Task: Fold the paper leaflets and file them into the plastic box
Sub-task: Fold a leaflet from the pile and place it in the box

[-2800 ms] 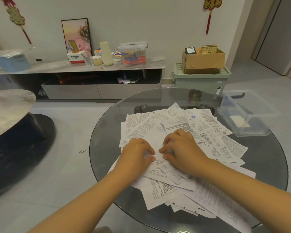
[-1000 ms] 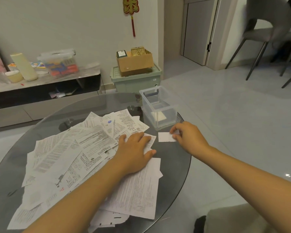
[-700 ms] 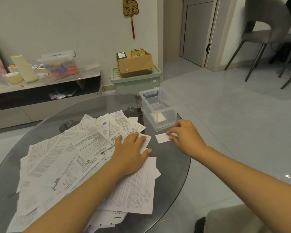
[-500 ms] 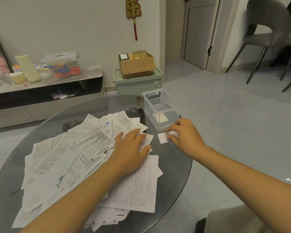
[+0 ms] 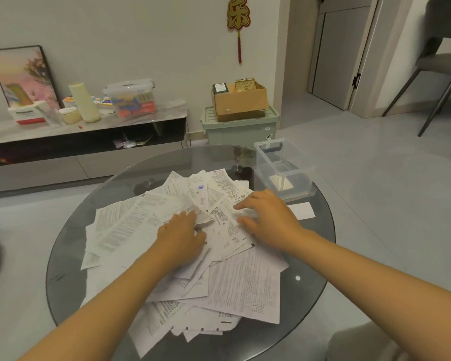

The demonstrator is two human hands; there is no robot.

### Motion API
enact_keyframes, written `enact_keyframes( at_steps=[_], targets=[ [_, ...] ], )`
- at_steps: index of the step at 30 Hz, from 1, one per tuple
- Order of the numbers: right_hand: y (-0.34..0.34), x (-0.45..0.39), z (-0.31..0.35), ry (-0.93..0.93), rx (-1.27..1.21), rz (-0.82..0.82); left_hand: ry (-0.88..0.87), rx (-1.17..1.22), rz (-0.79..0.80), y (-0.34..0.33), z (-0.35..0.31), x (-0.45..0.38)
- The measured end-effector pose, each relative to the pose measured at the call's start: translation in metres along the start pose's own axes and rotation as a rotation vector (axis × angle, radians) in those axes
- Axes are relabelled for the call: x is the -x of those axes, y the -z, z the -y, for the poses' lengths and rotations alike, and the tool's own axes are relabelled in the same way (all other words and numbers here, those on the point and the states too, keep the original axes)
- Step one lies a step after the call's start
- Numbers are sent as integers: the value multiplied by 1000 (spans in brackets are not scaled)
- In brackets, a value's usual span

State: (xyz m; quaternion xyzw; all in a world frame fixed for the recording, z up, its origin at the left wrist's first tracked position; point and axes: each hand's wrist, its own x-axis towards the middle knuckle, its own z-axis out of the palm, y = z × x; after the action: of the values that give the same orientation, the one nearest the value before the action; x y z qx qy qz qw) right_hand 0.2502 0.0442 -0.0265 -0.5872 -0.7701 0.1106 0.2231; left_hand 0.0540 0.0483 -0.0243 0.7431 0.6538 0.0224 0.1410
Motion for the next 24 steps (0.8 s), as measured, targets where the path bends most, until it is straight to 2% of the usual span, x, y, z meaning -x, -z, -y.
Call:
enact_keyframes(
  at_steps=[4,12,15,19,22,24],
  targets=[
    [-8,-7,11,46,-11,64,-83,126,-121,7,9,12],
    [-17,-6,23,222,-58,240,-184,273,-95,9,19,29],
    [-19,-3,25,165,-184,232,-151,351,-132,13,23,32],
    [-18,-4,27,-34,-291,220,-55,518,-206,16,32,30],
    [-23,-6,26,-81,-248,206,9,550,-205,10,36,26],
    [-27,-7,28,-72,-173,176,-40,464,-187,5,36,25]
  ],
)
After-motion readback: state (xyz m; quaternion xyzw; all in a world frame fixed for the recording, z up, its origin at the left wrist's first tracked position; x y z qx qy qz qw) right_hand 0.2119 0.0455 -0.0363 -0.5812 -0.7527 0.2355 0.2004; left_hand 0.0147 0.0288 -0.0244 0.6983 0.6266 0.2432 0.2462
